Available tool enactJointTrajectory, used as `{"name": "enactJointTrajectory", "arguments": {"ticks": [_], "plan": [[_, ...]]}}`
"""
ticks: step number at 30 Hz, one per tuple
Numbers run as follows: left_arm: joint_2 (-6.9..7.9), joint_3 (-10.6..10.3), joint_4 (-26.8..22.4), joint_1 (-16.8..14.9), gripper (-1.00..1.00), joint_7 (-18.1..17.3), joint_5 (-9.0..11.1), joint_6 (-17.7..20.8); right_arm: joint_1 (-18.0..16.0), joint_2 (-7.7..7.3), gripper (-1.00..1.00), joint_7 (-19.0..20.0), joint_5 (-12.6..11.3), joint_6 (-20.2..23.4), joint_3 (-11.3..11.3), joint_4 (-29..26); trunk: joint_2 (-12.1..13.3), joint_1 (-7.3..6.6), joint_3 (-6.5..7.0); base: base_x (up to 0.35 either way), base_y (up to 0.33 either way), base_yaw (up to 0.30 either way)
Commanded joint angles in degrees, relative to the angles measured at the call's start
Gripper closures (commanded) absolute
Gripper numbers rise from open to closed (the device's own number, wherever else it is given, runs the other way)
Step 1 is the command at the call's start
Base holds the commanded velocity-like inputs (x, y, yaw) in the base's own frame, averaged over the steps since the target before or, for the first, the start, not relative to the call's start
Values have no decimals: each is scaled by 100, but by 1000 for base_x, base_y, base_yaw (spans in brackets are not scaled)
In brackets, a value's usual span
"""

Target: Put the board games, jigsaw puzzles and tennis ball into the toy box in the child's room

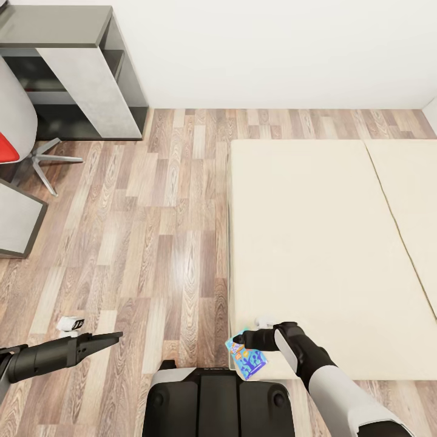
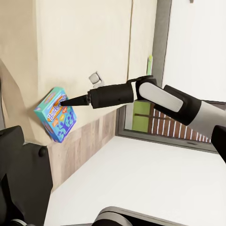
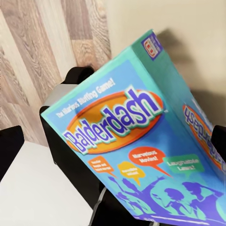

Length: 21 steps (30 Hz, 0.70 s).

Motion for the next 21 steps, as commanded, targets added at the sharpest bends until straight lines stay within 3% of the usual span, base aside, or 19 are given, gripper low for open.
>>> {"name": "enactJointTrajectory", "arguments": {"ticks": [1, 21], "plan": [[1, 0, -1, -1, -100, -23, -4, 61, -1, -3, -100, -18, -57, 30, 21, -7, -9, 3, -6, 0, 0, 0], [-1, 1, -1, -1, -100, -23, -3, 61, -1, -5, -100, 34, -65, 31, 21, -7, -9, 3, -6, 0, 0, 0]]}}
